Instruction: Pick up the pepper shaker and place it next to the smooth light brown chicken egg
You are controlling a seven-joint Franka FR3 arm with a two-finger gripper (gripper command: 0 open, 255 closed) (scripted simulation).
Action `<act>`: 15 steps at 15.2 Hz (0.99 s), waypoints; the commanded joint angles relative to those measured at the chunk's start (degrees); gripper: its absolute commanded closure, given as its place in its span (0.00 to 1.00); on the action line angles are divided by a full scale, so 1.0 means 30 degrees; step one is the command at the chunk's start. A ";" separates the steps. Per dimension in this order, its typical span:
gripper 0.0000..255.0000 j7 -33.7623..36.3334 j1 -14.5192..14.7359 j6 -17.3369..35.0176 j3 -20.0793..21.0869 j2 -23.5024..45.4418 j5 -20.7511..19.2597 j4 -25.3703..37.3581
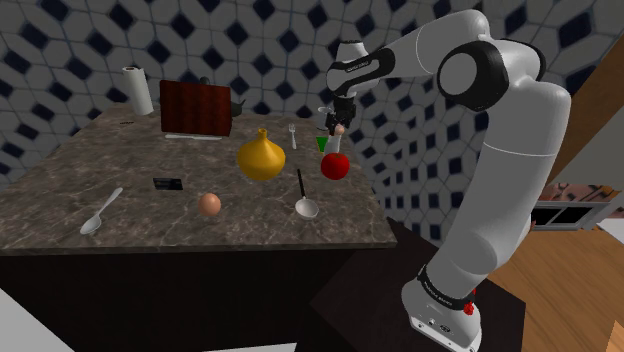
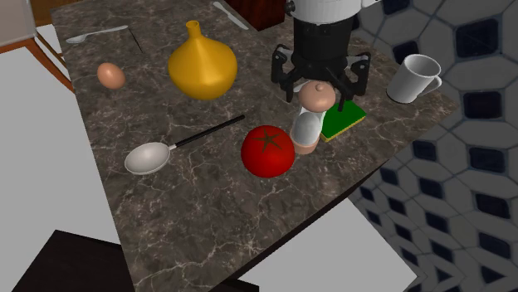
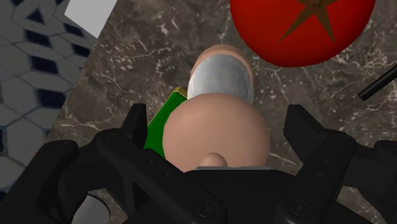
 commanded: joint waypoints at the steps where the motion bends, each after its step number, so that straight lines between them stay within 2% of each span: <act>1: 1.00 0.0000 0.0000 0.0000 0.0000 0.0000 0.0000 0.0000; 10: 1.00 -0.0001 0.0000 0.0003 0.0000 0.0002 0.0001 0.0000; 15: 1.00 -0.0099 0.0029 -0.1140 -0.0014 -0.0434 -0.0026 0.0718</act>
